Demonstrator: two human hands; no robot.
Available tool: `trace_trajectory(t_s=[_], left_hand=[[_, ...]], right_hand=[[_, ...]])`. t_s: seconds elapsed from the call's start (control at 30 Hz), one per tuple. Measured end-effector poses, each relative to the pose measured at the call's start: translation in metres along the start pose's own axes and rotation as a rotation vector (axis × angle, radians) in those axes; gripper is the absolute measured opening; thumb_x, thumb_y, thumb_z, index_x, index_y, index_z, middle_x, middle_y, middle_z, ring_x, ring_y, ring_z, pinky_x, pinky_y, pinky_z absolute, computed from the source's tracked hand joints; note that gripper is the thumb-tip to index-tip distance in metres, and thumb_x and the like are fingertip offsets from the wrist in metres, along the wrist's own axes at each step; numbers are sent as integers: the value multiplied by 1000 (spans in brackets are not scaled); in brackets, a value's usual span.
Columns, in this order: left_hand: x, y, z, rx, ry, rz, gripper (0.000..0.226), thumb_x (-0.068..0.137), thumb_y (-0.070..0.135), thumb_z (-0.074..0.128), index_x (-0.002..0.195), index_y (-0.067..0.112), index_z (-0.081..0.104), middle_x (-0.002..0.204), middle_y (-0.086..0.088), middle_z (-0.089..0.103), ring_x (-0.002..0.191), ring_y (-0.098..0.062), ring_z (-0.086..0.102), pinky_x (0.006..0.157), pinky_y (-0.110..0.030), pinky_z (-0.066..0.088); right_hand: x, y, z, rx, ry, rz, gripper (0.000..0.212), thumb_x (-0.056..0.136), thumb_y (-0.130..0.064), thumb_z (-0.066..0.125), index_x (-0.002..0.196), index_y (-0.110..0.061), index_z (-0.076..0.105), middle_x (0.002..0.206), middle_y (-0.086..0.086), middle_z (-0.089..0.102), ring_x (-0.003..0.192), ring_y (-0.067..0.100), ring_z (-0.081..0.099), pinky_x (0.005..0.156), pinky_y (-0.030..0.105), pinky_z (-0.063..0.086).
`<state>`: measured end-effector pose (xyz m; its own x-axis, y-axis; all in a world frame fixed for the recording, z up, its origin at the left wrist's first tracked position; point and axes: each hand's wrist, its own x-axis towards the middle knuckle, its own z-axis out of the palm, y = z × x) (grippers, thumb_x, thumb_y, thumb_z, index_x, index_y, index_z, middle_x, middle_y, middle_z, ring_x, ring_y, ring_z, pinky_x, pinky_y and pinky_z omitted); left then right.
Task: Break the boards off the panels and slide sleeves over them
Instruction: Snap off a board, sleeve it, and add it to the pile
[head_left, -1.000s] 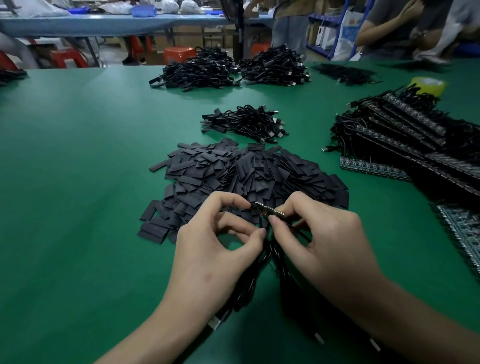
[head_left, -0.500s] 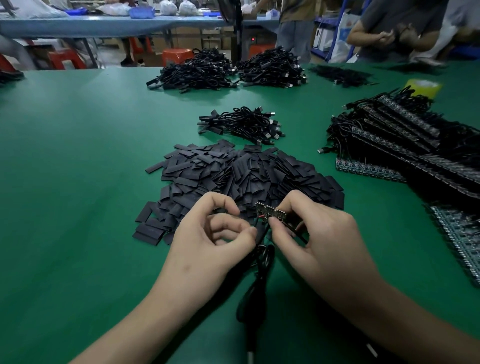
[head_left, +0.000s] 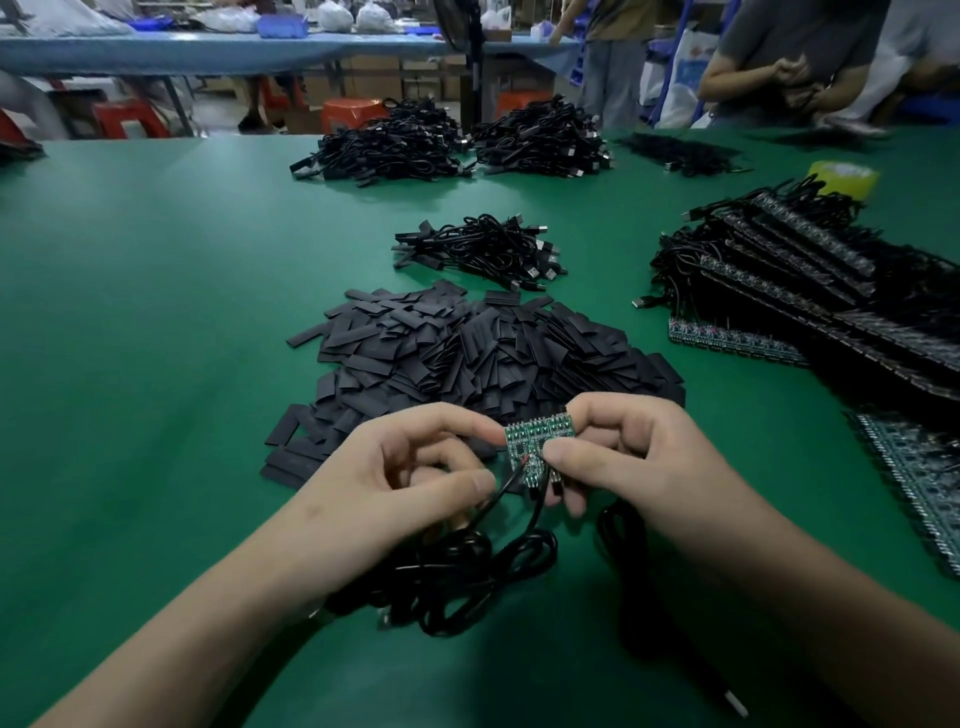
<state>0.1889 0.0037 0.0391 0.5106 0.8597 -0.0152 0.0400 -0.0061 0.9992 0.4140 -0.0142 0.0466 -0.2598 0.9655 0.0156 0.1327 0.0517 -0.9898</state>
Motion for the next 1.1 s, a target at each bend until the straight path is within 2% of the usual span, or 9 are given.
trace_trajectory(t_s=[0.1, 0.2, 0.4, 0.77, 0.83, 0.9, 0.97, 1.03, 1.1], left_hand=[[-2, -1, 3, 81, -32, 76, 20, 86, 40, 69, 93, 21, 70, 71, 2, 66, 60, -14, 60, 58, -21, 48], [-1, -4, 11, 143, -10, 142, 21, 87, 41, 68, 77, 22, 65, 63, 2, 64, 54, -11, 60, 55, -19, 46], [-3, -8, 11, 273, -10, 186, 25, 92, 40, 66, 78, 20, 65, 63, -6, 66, 57, -10, 60, 56, -21, 45], [1, -12, 9, 31, -126, 163, 14, 92, 25, 64, 78, 23, 67, 65, 2, 66, 58, -9, 59, 62, -14, 45], [1, -12, 9, -51, -152, 171, 12, 92, 20, 63, 82, 18, 69, 71, -1, 68, 61, -9, 61, 64, -17, 49], [1, -12, 7, -88, -149, 173, 15, 96, 20, 66, 82, 15, 69, 72, -8, 68, 60, -13, 63, 63, -20, 51], [1, -12, 5, -67, -90, 182, 18, 92, 25, 67, 77, 15, 68, 68, -8, 68, 57, -14, 62, 62, -20, 51], [3, -12, 2, 30, 42, 201, 25, 83, 35, 68, 70, 15, 65, 62, -2, 64, 55, -12, 58, 60, -20, 48], [4, -13, 2, 141, 181, 245, 27, 77, 42, 71, 65, 18, 65, 59, 2, 58, 55, -10, 50, 56, -21, 41]], right_hand=[[0, -2, 0, 24, -97, 20, 14, 86, -23, 67, 82, -9, 68, 69, 5, 72, 60, 13, 63, 64, 20, 53], [-1, 1, 3, 35, -128, 48, 21, 84, -26, 68, 86, -5, 69, 70, 7, 71, 63, 16, 65, 65, 25, 55], [-1, 9, 8, 13, -126, 60, 33, 86, -26, 67, 91, 7, 67, 75, 2, 72, 67, 12, 68, 64, 24, 56], [1, 16, 10, 207, -189, 162, 24, 91, -21, 73, 95, 2, 69, 89, 19, 73, 80, 22, 67, 77, 24, 56], [1, 17, 9, 272, -217, 185, 30, 88, -23, 72, 97, 6, 68, 94, 23, 74, 84, 26, 68, 81, 27, 57], [1, 16, 8, 296, -249, 206, 31, 88, -26, 72, 96, 4, 68, 91, 18, 75, 81, 21, 70, 77, 24, 57], [1, 16, 6, 188, -258, 194, 24, 91, -28, 72, 91, -4, 71, 84, 11, 75, 74, 14, 68, 70, 21, 55], [0, 16, 8, -113, -198, 91, 21, 93, -36, 73, 85, -17, 70, 77, 3, 70, 68, 5, 62, 64, 15, 49], [-4, 20, 13, -472, -60, -89, 28, 87, -57, 68, 96, -30, 69, 84, -11, 67, 73, -4, 61, 64, 11, 45]])
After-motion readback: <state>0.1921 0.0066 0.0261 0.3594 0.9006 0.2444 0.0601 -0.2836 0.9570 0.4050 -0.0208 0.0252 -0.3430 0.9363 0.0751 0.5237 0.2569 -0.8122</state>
